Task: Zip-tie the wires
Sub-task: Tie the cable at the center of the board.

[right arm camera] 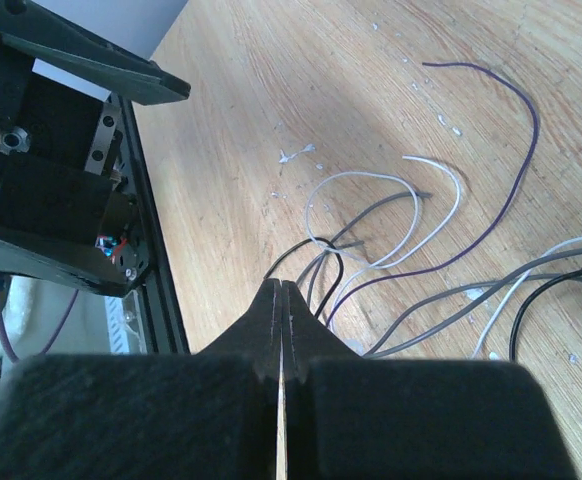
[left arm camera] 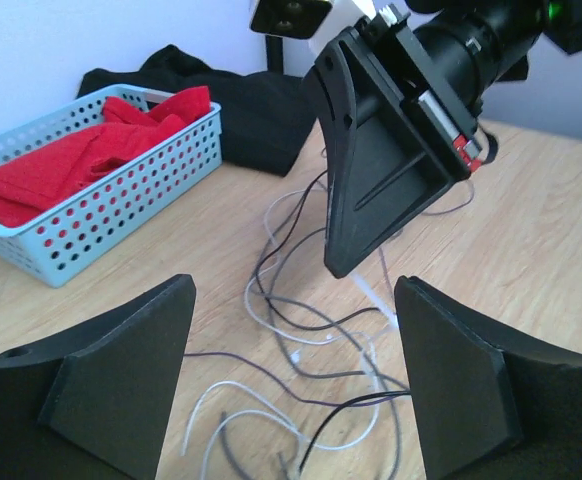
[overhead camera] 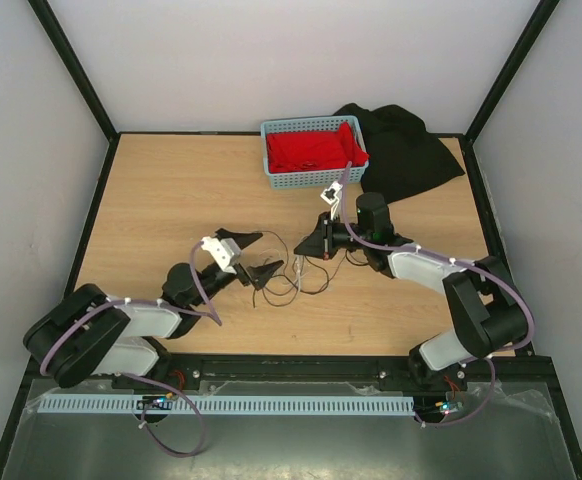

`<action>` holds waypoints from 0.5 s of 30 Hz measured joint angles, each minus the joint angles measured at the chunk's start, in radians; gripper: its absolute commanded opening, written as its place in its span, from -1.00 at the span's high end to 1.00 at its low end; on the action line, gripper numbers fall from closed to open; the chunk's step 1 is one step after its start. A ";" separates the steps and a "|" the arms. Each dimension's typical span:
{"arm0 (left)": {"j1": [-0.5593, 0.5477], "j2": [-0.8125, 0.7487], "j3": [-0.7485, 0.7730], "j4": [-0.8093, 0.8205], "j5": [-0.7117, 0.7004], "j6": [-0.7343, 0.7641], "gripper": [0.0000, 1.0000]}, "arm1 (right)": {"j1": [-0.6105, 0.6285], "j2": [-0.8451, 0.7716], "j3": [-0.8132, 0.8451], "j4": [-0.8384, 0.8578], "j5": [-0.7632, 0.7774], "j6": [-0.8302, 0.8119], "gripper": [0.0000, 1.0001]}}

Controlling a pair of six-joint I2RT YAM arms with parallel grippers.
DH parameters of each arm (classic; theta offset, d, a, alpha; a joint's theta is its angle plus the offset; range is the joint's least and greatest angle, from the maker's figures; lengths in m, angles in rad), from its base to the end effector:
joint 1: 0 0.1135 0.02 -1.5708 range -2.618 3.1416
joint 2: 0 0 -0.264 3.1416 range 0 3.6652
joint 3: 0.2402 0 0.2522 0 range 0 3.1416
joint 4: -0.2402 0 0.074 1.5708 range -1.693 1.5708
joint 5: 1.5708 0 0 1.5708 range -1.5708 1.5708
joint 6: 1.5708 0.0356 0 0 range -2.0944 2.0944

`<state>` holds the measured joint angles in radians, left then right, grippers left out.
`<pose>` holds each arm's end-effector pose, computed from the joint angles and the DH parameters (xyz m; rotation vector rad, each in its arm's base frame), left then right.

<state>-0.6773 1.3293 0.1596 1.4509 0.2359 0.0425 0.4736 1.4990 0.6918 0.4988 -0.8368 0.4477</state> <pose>0.1601 -0.1394 0.1979 0.6562 1.1563 -0.6929 0.2612 0.1636 0.2117 -0.6497 1.9144 1.3905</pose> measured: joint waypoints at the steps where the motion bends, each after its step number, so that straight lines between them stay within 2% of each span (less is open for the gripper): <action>1: 0.007 -0.010 0.000 -0.002 0.018 -0.035 -0.67 | 0.002 -0.006 0.000 0.000 0.008 0.000 1.00; 6: 0.053 -0.059 0.010 -0.070 0.085 -0.185 -0.66 | 0.012 -0.029 0.000 0.006 0.035 0.005 1.00; 12: 0.061 -0.132 0.122 -0.357 0.164 -0.266 -0.54 | 0.018 -0.046 0.000 0.014 0.065 0.028 1.00; 15: 0.058 -0.151 0.150 -0.449 0.188 -0.285 -0.46 | 0.019 -0.051 0.000 0.021 0.075 0.044 1.00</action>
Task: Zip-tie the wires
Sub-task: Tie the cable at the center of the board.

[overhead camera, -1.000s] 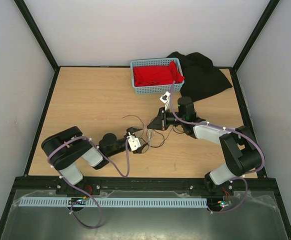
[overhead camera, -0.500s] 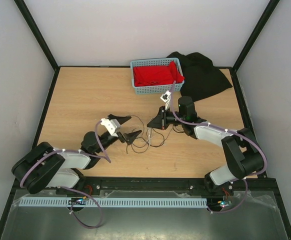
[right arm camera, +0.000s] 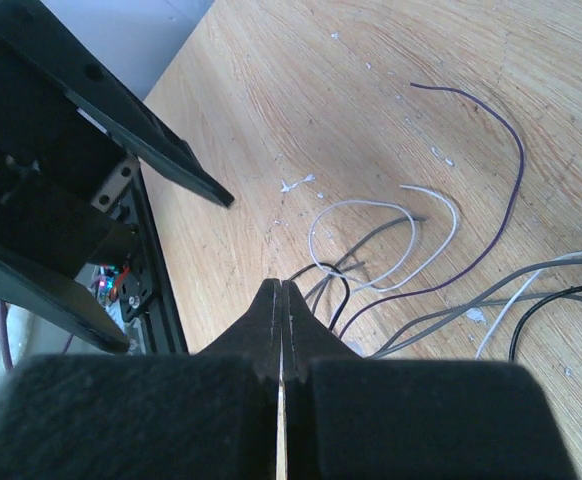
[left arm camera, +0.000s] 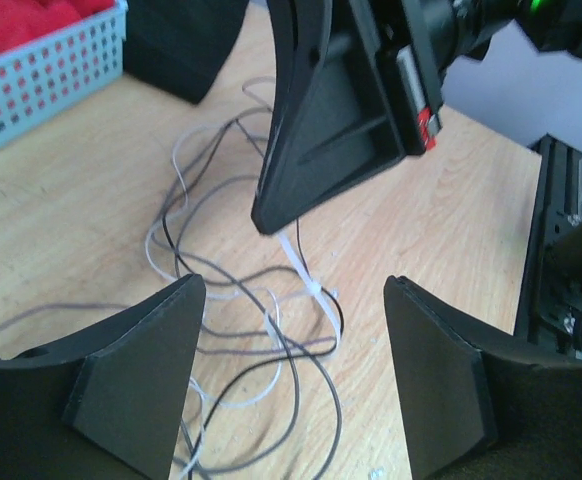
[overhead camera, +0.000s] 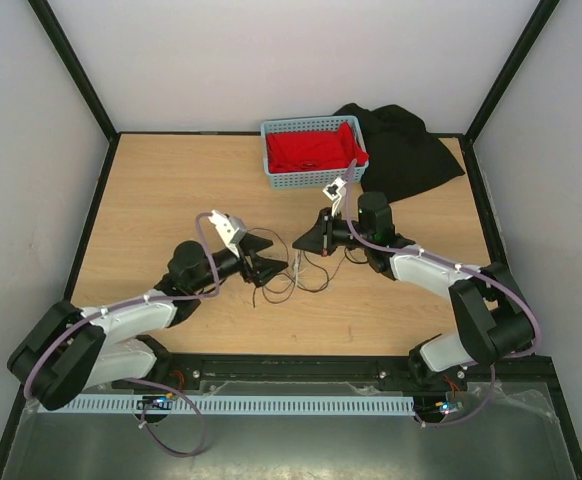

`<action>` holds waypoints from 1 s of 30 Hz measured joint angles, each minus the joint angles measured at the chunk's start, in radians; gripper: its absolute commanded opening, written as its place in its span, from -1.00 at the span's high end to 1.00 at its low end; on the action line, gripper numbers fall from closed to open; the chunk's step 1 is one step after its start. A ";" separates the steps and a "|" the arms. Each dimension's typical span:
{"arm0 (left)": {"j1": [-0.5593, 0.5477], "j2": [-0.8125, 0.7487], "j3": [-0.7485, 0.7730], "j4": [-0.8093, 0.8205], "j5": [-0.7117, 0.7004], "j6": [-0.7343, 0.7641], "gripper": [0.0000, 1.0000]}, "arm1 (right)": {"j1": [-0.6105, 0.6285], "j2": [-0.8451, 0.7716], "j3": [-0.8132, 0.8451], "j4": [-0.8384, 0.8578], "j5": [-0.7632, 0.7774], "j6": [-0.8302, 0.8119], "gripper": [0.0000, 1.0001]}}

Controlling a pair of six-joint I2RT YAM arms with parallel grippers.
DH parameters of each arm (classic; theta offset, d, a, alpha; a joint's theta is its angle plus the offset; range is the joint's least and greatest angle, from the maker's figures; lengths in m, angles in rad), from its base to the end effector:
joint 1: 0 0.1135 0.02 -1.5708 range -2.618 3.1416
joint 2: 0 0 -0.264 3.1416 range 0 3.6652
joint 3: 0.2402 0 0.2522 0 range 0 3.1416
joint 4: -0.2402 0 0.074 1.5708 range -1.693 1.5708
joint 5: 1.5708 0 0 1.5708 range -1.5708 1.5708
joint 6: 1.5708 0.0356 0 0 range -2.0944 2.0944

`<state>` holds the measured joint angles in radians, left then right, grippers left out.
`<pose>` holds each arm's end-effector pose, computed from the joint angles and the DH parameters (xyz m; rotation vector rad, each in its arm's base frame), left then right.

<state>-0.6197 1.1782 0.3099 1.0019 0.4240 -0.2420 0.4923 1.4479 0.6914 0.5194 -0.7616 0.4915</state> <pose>0.1776 -0.1447 0.2234 0.6379 1.3904 -0.9998 0.2562 0.1653 0.2276 -0.5910 1.8730 1.3574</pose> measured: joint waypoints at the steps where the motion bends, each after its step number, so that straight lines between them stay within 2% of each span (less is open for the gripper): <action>1: -0.005 0.002 0.002 -0.019 0.007 -0.005 -0.44 | 0.001 -0.001 0.000 0.002 0.002 0.004 1.00; 7: -0.036 0.088 0.023 -0.101 0.018 -0.021 -0.37 | 0.013 -0.003 0.000 0.009 0.007 0.027 1.00; 13: -0.050 0.160 0.047 -0.082 0.016 -0.032 -0.36 | 0.022 -0.007 -0.001 0.013 0.007 0.040 1.00; 15: -0.050 0.164 0.049 -0.069 0.013 -0.034 -0.27 | 0.024 -0.008 -0.001 0.014 0.007 0.043 1.00; 17: -0.050 0.164 0.053 -0.058 0.013 -0.036 -0.06 | 0.026 -0.008 -0.001 0.015 0.007 0.046 1.00; 19: -0.050 0.165 0.060 -0.048 0.013 -0.037 0.07 | 0.028 -0.008 -0.002 0.017 0.007 0.048 1.00; 24: -0.050 0.196 0.088 -0.023 0.016 -0.041 0.12 | 0.034 -0.008 -0.003 0.030 0.007 0.049 1.00; 30: -0.050 0.259 0.100 0.010 0.026 -0.055 0.33 | 0.038 -0.008 -0.005 0.031 0.008 0.053 1.00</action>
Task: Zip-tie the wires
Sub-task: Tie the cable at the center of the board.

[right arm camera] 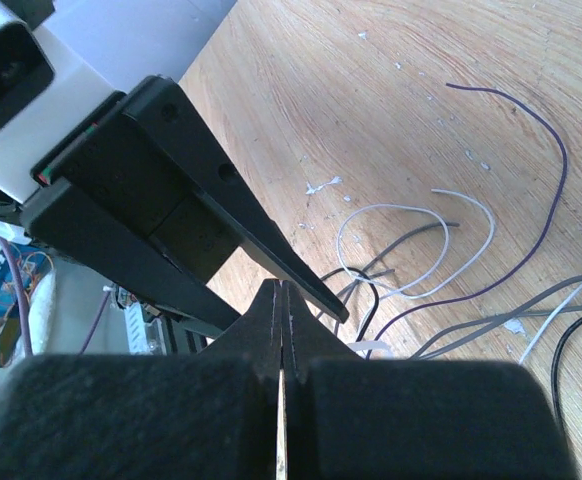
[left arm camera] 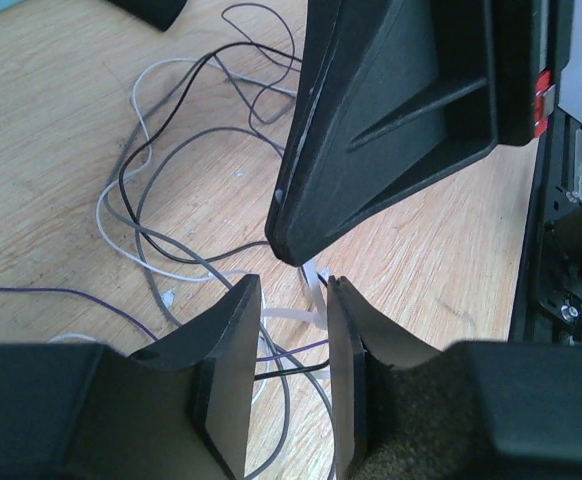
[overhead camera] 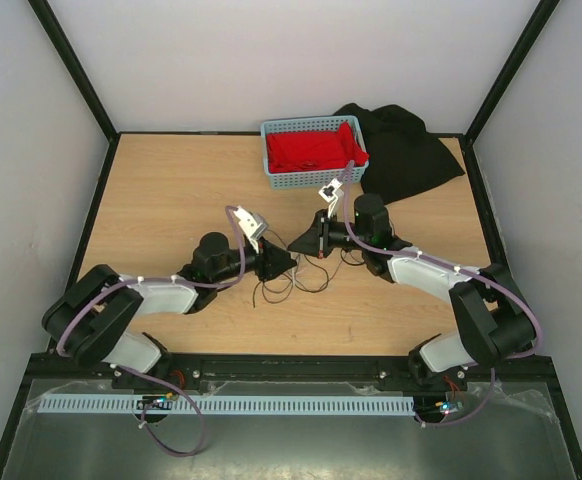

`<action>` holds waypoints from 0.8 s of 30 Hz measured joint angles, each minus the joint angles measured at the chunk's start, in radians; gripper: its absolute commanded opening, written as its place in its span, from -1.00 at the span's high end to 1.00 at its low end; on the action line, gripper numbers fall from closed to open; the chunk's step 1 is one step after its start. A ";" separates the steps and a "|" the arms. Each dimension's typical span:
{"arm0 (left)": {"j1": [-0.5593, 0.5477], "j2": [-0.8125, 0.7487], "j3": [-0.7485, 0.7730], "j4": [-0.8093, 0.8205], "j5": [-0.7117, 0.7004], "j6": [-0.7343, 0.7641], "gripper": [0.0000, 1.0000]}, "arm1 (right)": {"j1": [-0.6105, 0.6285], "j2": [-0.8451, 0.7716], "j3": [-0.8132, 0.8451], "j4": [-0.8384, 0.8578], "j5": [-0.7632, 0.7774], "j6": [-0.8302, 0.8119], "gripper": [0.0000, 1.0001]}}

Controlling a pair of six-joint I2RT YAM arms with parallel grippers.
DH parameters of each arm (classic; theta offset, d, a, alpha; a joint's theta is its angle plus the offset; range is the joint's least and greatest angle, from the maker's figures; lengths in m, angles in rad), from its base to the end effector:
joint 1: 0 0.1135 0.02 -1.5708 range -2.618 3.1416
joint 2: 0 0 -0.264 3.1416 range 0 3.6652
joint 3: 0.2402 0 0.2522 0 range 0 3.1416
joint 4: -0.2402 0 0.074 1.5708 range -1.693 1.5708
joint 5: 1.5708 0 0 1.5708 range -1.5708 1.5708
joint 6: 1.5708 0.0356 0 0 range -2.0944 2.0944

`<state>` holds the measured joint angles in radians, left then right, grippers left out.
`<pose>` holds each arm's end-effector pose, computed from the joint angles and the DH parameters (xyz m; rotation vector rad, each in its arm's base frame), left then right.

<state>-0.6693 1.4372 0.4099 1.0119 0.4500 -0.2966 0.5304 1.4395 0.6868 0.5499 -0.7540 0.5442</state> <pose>0.2013 -0.1790 0.1949 0.6739 1.5589 -1.0935 0.2492 0.1744 0.2314 -0.5872 1.8629 1.4079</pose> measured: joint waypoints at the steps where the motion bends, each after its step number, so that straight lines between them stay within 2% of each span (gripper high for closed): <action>1: 0.000 0.008 0.000 0.002 0.002 -0.001 0.35 | 0.000 0.000 0.000 0.000 0.002 0.000 1.00; 16: 0.000 0.052 -0.002 0.073 0.014 -0.003 0.54 | 0.001 -0.002 0.031 -0.039 0.037 -0.005 1.00; 24: 0.002 0.070 -0.018 0.125 0.013 -0.004 0.76 | 0.002 -0.002 0.102 -0.111 0.057 -0.028 1.00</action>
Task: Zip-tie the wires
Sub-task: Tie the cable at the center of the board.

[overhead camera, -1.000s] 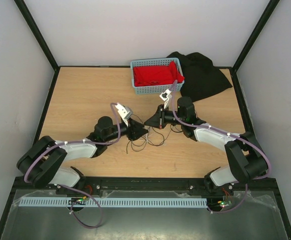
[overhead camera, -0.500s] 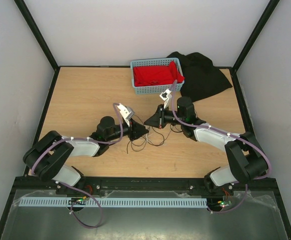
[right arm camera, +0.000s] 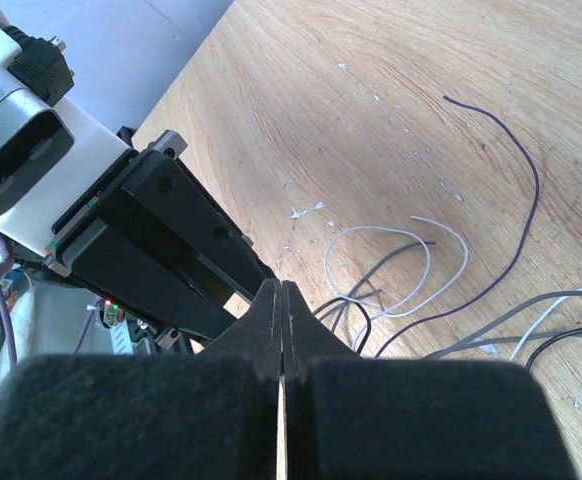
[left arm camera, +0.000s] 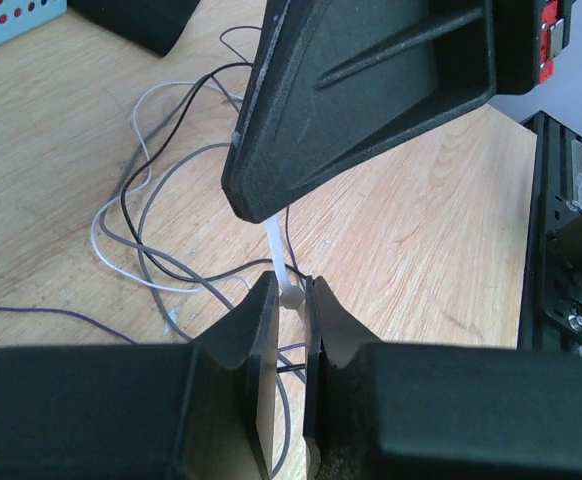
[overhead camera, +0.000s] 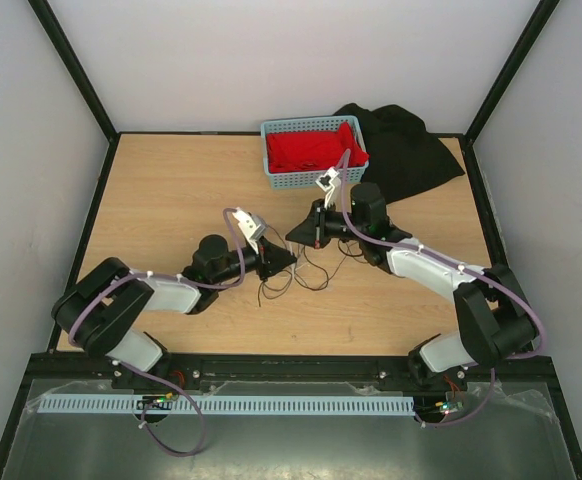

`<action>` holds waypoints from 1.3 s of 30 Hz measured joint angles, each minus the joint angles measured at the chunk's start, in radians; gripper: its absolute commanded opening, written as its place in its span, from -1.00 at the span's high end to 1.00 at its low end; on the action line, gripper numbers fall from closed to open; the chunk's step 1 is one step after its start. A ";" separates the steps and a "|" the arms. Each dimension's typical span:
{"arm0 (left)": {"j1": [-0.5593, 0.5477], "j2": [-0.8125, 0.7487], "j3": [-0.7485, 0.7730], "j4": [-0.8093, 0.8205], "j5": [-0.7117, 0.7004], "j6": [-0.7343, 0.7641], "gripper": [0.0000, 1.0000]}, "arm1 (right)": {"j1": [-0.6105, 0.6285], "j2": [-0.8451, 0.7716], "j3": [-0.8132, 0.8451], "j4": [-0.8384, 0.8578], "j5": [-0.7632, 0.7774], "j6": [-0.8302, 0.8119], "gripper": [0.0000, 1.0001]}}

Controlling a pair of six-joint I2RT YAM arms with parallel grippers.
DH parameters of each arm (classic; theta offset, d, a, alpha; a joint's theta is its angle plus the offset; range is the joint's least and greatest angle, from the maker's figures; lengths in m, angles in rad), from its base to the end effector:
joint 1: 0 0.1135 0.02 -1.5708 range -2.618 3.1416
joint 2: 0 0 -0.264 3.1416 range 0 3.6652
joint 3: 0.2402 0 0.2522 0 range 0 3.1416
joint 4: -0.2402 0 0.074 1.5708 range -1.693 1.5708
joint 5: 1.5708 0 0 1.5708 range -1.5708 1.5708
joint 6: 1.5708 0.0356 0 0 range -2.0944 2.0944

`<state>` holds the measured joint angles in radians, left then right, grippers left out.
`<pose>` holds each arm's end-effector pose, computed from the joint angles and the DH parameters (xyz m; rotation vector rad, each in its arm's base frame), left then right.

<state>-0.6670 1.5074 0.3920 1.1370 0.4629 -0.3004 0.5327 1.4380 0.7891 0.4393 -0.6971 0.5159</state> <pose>0.2029 -0.1800 0.1856 0.6778 1.5193 -1.1061 0.2602 0.1799 0.2539 -0.5647 1.8614 1.3434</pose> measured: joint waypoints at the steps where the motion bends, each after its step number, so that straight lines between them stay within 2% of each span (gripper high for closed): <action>1: 0.000 0.005 0.000 0.008 0.000 0.000 0.78 | 0.000 0.000 0.006 -0.013 0.002 -0.004 1.00; 10: 0.000 0.051 -0.029 0.103 -0.009 -0.017 0.84 | 0.001 0.000 0.037 -0.083 0.010 -0.022 1.00; 22: -0.003 0.092 -0.033 0.144 -0.012 -0.029 0.94 | 0.003 0.000 0.039 -0.095 0.019 -0.024 1.00; 39: -0.064 0.205 -0.071 0.267 -0.099 -0.076 1.00 | 0.002 0.023 0.097 -0.140 0.025 -0.021 1.00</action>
<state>-0.7307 1.7123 0.3214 1.4036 0.3641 -0.3763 0.5343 1.4609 0.8856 0.2989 -0.6724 0.4950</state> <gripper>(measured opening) 0.135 0.009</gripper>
